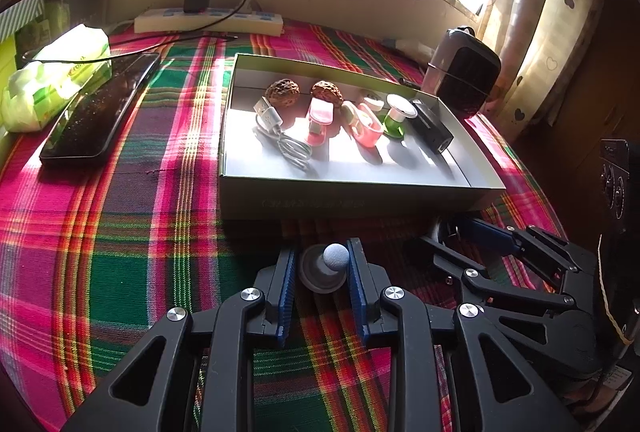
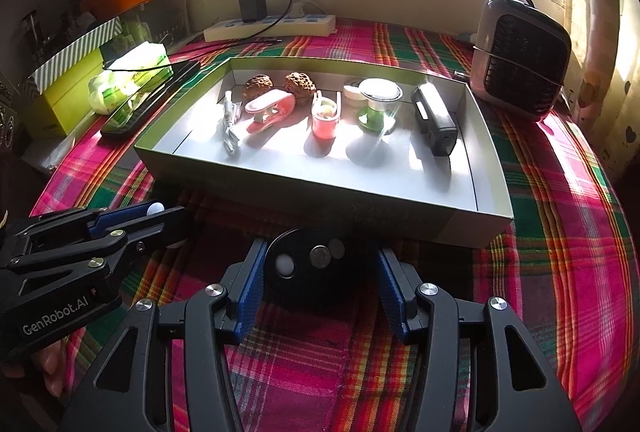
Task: Organize objects
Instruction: 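Close the right tool on the black round disc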
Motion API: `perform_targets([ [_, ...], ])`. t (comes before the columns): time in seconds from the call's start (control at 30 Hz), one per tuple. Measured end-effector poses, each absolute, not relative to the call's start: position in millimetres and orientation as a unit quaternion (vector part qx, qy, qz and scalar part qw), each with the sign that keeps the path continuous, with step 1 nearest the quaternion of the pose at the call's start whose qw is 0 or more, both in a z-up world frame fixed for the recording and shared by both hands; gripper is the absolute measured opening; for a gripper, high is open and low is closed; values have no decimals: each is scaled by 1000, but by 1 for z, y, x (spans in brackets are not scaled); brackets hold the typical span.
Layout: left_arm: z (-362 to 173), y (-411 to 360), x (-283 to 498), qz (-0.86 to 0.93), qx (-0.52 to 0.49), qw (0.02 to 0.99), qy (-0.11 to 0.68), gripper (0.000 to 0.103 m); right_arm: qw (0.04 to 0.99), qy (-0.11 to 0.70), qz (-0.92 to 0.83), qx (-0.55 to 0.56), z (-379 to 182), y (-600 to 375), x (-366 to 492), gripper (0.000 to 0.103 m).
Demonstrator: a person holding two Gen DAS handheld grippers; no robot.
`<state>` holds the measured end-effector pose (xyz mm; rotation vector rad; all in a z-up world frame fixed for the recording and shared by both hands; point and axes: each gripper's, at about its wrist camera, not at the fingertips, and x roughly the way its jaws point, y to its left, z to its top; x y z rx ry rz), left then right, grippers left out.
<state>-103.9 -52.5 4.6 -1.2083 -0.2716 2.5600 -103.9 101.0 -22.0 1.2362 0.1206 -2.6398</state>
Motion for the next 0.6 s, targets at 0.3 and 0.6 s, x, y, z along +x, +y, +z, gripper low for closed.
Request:
perform_targets([
  [0.3,5,-53,-104,890,-420,148,-95,23,112,42,-900,419,-22,103,-101,35],
  [0.6,4,-50,-103,890,-422,148,-91,23,115,37,-903,413,-19,106,-99,31],
])
